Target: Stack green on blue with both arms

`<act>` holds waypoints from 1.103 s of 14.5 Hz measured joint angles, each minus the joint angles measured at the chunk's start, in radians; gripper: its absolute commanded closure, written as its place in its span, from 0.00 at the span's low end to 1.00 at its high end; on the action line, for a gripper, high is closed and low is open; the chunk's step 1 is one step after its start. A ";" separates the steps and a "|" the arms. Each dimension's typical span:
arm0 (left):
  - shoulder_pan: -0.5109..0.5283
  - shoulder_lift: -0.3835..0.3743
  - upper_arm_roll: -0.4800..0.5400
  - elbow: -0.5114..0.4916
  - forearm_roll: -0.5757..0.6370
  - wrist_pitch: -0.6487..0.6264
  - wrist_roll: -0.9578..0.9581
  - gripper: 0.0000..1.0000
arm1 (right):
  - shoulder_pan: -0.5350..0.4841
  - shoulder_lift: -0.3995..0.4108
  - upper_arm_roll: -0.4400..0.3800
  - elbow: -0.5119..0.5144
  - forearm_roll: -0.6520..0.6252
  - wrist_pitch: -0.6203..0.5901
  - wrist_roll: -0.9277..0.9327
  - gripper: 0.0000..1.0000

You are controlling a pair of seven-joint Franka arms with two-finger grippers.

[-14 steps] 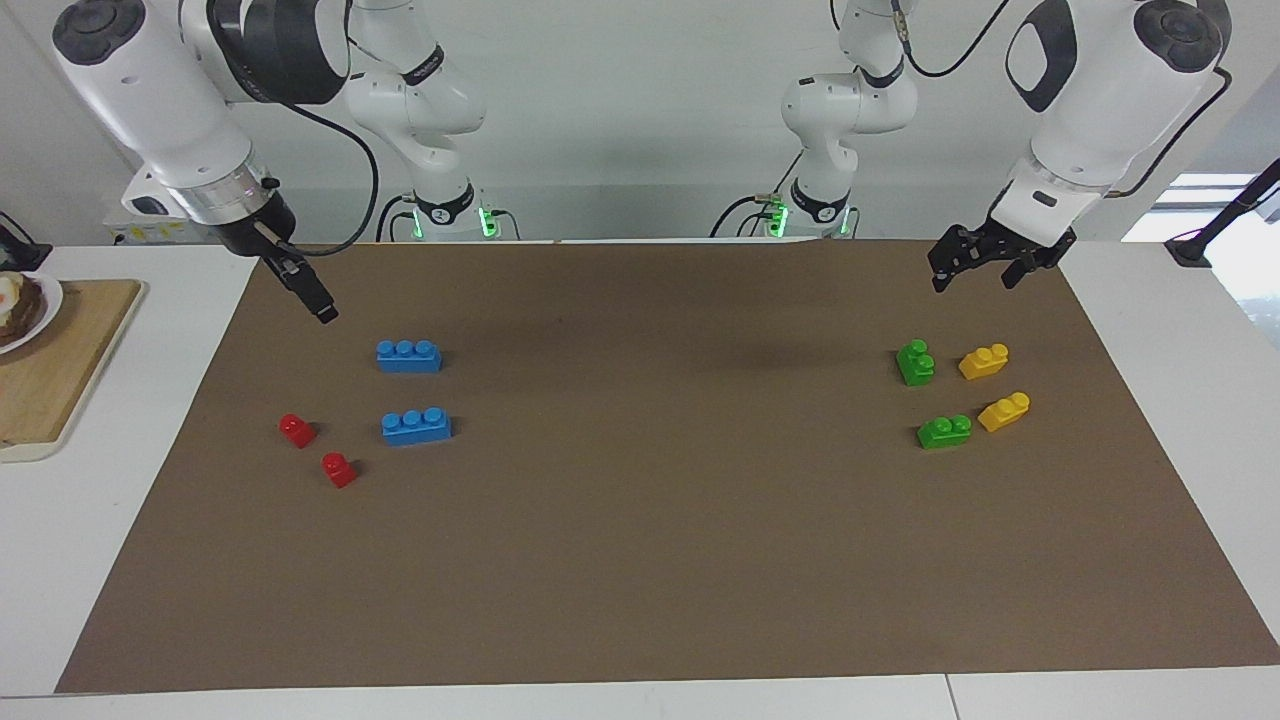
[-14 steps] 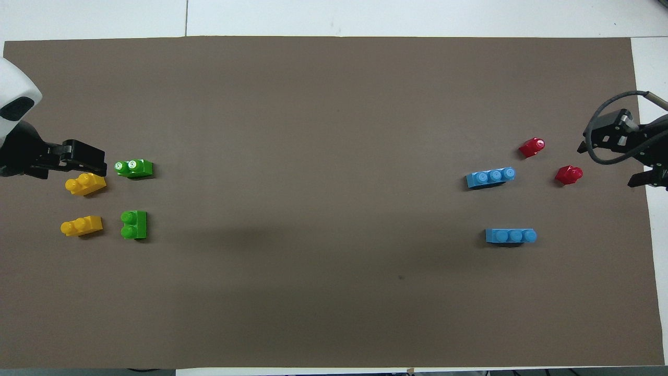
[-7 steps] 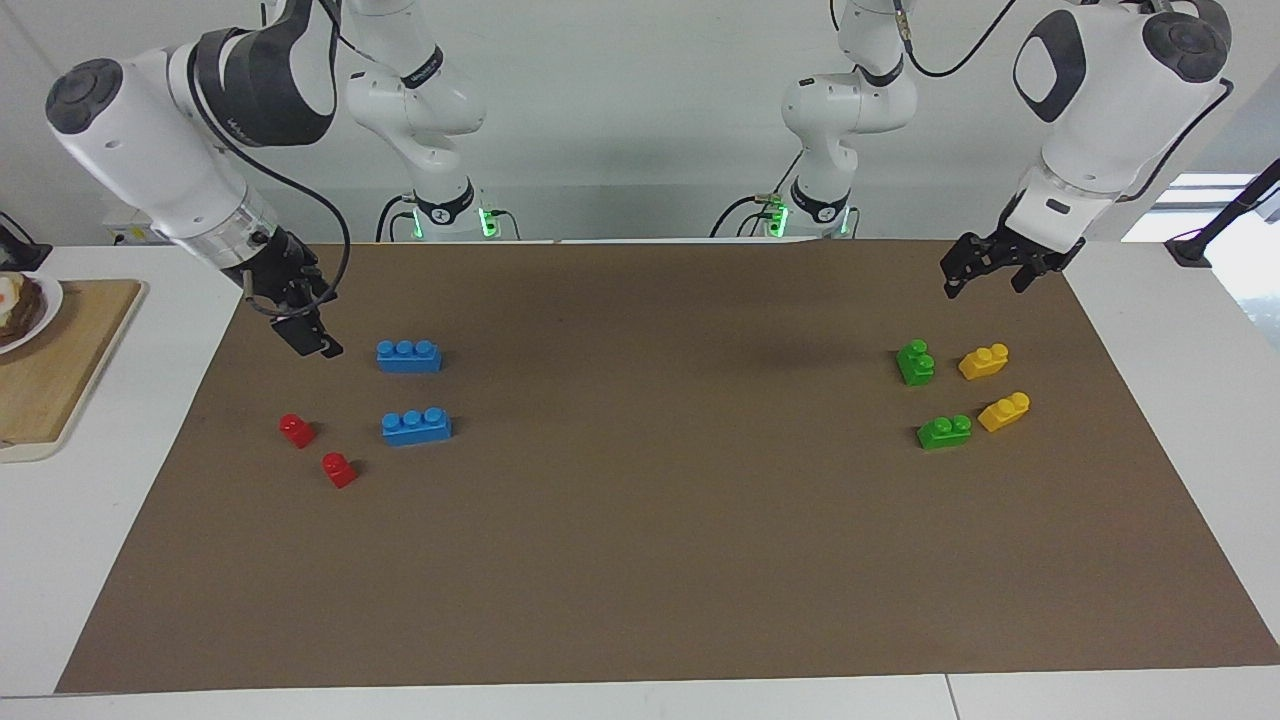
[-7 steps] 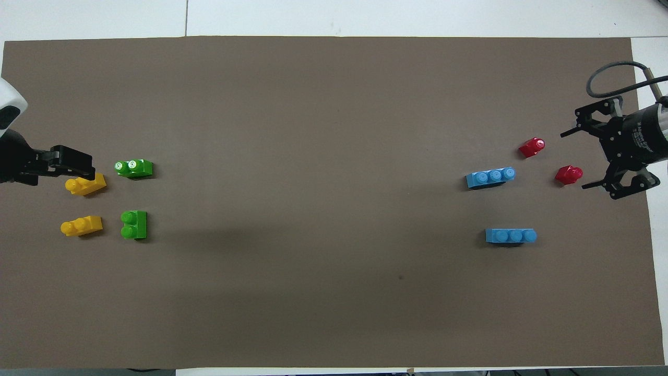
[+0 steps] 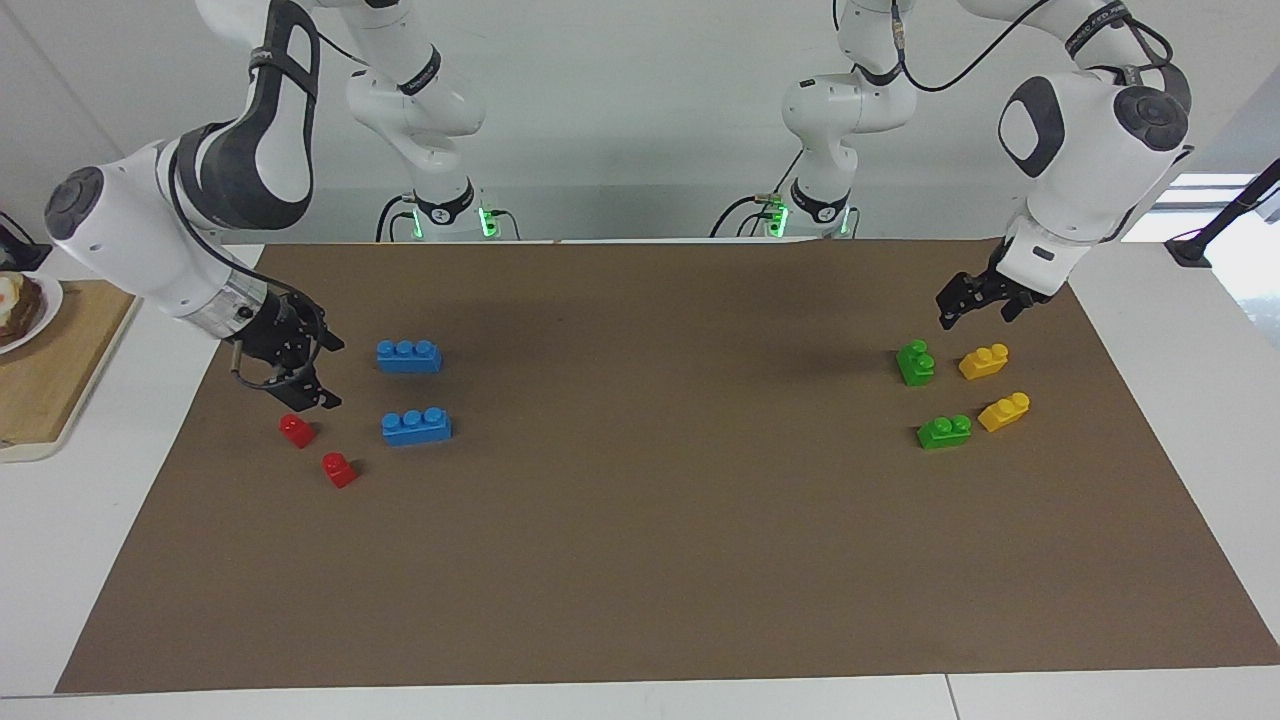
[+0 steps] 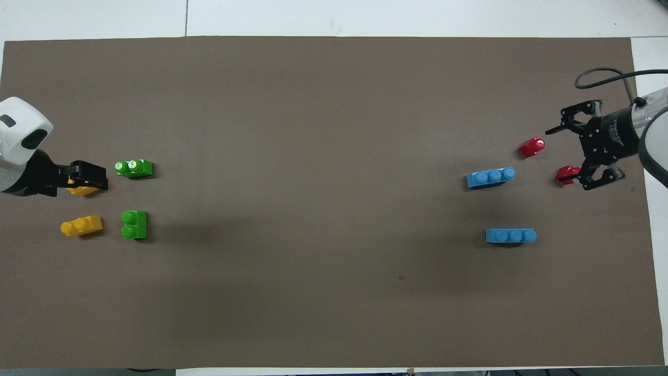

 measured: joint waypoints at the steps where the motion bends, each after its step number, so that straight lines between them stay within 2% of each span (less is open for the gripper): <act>1: 0.011 -0.009 0.001 -0.019 0.000 0.000 0.005 0.00 | 0.001 0.007 0.002 -0.019 0.000 0.036 -0.024 0.00; 7: 0.017 -0.060 0.000 -0.143 0.000 0.063 0.008 0.00 | 0.004 0.037 0.005 -0.068 0.053 0.091 -0.105 0.00; 16: 0.017 -0.057 -0.004 -0.244 0.000 0.175 0.008 0.00 | 0.001 0.090 0.003 -0.132 0.095 0.185 -0.166 0.00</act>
